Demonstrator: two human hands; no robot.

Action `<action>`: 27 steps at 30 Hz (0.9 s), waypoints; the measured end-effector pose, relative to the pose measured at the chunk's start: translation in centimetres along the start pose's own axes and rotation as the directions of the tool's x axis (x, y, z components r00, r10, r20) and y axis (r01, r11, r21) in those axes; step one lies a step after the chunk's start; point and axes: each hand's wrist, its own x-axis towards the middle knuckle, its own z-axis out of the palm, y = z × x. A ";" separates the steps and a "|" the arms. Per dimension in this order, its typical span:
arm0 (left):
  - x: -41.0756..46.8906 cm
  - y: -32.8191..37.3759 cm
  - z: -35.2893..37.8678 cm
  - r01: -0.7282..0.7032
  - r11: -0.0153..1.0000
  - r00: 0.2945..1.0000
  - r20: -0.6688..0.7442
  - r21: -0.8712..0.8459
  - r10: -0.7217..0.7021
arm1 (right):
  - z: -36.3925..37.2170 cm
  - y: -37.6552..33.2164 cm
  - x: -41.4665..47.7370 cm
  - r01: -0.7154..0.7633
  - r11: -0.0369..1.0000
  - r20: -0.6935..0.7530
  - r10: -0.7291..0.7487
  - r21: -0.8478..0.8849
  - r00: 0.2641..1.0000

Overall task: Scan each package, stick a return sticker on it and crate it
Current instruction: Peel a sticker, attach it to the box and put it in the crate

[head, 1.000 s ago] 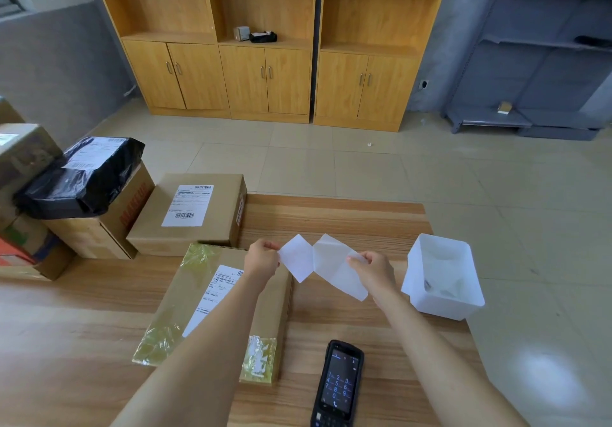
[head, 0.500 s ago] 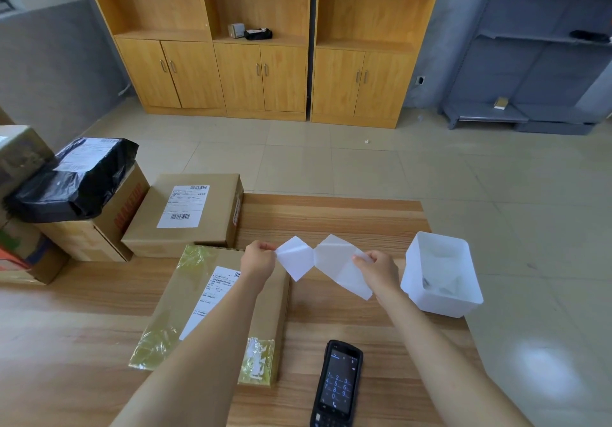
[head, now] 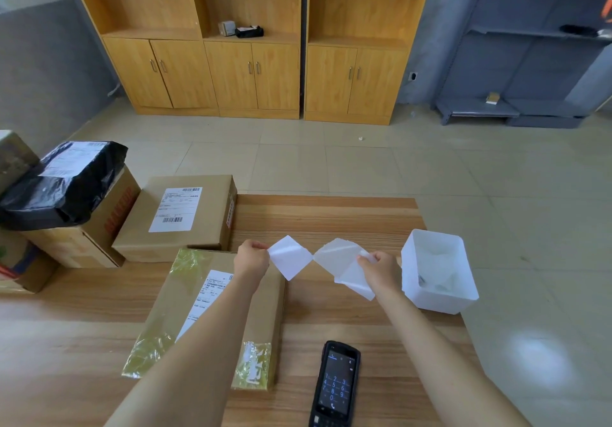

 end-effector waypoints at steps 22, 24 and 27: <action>-4.2 5.3 15.4 -0.134 0.991 0.951 0.284 0.021 0.123 | -11.9 5.7 4.1 -0.089 0.972 -0.307 0.154 0.216 0.939; -4.7 5.4 16.4 -0.133 0.991 0.946 0.300 0.027 0.119 | -12.2 6.2 4.8 -0.112 0.962 -0.291 0.185 0.248 0.939; -5.0 5.4 17.0 -0.125 0.991 0.947 0.304 0.040 0.107 | -12.2 6.6 5.4 -0.139 0.957 -0.239 0.202 0.255 0.950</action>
